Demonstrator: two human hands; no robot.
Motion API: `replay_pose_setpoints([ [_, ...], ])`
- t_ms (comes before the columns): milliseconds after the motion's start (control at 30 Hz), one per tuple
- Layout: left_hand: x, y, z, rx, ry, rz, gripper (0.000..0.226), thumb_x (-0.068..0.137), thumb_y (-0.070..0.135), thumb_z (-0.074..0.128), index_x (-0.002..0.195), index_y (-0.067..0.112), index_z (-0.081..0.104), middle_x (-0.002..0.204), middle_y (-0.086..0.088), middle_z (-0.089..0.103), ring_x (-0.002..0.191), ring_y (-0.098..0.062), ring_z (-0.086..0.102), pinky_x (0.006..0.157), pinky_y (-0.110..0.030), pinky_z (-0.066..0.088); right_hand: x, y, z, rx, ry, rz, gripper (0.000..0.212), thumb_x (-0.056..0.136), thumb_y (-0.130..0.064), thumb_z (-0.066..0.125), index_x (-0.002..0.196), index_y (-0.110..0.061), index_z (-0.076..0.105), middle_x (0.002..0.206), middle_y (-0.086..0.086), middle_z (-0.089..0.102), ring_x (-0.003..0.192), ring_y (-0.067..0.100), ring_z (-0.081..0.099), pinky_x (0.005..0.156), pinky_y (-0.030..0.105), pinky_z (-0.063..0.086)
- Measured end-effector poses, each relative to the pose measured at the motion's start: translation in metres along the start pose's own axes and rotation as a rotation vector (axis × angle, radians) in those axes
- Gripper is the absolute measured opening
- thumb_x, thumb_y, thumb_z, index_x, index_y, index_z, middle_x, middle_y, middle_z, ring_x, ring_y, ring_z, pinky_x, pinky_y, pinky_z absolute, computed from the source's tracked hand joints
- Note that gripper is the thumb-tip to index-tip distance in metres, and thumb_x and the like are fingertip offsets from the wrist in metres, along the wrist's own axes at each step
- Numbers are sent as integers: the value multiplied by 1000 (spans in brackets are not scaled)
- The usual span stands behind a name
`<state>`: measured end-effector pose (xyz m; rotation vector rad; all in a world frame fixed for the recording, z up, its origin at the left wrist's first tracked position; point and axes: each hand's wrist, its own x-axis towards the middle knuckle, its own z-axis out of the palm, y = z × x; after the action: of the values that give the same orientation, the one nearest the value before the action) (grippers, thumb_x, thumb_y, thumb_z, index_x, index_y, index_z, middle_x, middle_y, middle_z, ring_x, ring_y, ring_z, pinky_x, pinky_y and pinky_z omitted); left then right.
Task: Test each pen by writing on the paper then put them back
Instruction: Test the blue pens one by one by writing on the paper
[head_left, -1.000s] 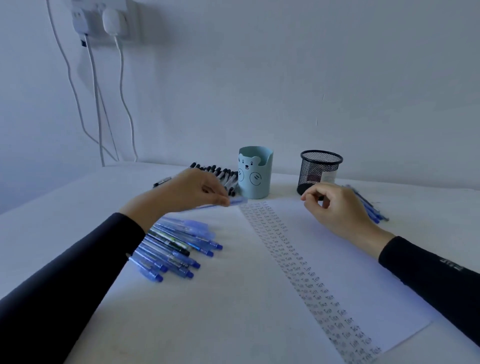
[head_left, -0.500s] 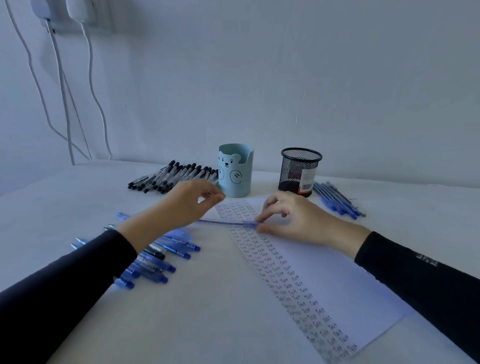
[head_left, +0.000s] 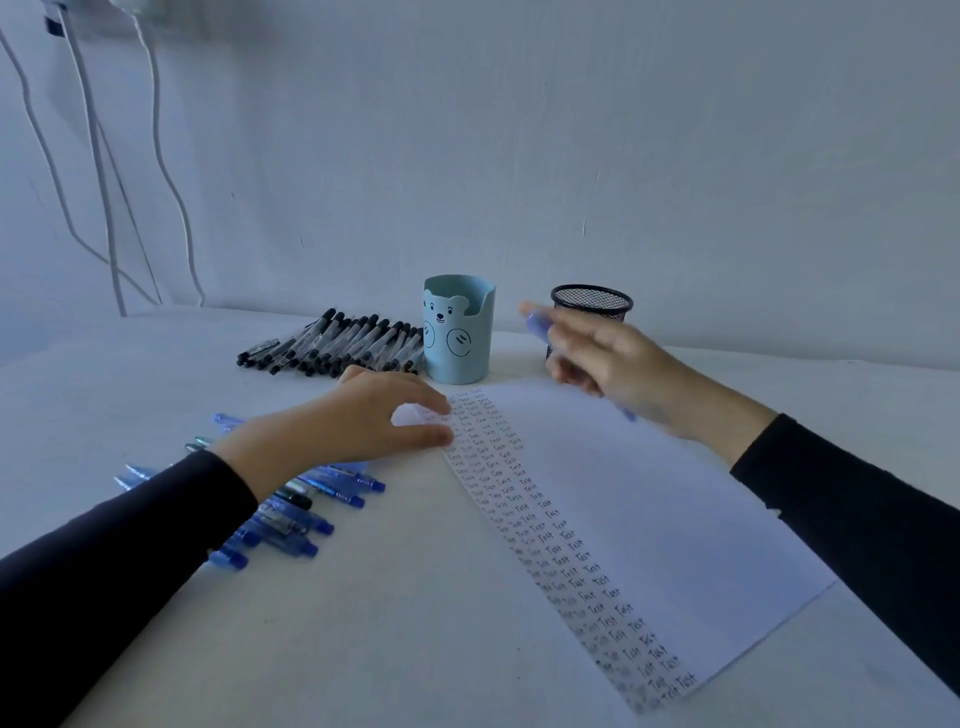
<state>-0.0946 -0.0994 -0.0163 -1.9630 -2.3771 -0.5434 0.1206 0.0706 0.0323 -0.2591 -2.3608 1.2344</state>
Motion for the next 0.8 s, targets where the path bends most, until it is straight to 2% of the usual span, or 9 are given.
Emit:
replay_pose_setpoints([
  [100,-1,0,-3,-41,-32,-14,74,61,88,34,116,48,62,122,37,53,115,12,44,112,-30,16,-7,13,16,-388,-161,-74,31,99,-46,47,112,-26,66,78,-13,68,72,30,56,75,52,50],
  [200,-2,1,-6,-39,-58,-16,63,70,85,39,116,48,62,124,35,54,121,7,46,117,-39,19,-14,14,32,-670,-250,-191,36,92,-58,51,121,-43,66,89,-12,75,61,-3,58,57,16,40],
  [267,-2,3,-8,-19,-78,-28,57,73,78,42,117,47,62,127,33,53,123,4,46,117,-40,18,-17,6,36,-791,-254,-245,39,88,-63,51,123,-50,62,69,-24,68,58,-10,52,53,13,33],
  [333,-1,4,-9,-30,-90,-32,59,71,77,42,118,46,61,127,33,53,122,3,46,115,-41,22,-18,1,36,-925,-256,-190,48,82,-73,49,127,-55,55,51,-13,53,52,-5,49,50,17,26],
  [433,-2,2,-8,-64,-93,-20,66,68,87,38,116,49,62,119,39,51,121,5,47,115,-42,25,-18,1,28,-1017,-261,-78,53,84,-76,41,132,-52,45,58,-8,50,54,-2,44,55,24,31],
  [533,-2,0,-7,-74,-91,-30,78,58,93,33,116,50,61,120,39,51,116,8,47,114,-42,28,-12,1,15,-582,-255,70,13,103,-31,40,114,-37,39,75,-4,60,59,11,44,61,28,40],
  [600,-2,0,-7,-70,-94,-31,83,56,97,29,117,51,61,120,39,50,115,9,46,113,-41,29,-7,2,8,-258,-158,120,30,102,-8,33,109,-35,42,93,5,62,62,14,43,59,29,43],
  [733,-2,4,-8,-62,-103,-27,65,69,86,40,118,48,61,120,38,49,114,7,45,112,-42,30,-1,3,3,414,47,220,38,97,9,28,114,-8,58,94,16,65,69,22,61,59,31,54],
  [800,-2,5,-9,-58,-104,-27,61,69,77,41,119,47,61,123,35,51,114,7,46,112,-42,30,-2,7,5,447,42,239,21,99,4,41,113,-4,55,95,17,71,76,23,68,64,30,57],
])
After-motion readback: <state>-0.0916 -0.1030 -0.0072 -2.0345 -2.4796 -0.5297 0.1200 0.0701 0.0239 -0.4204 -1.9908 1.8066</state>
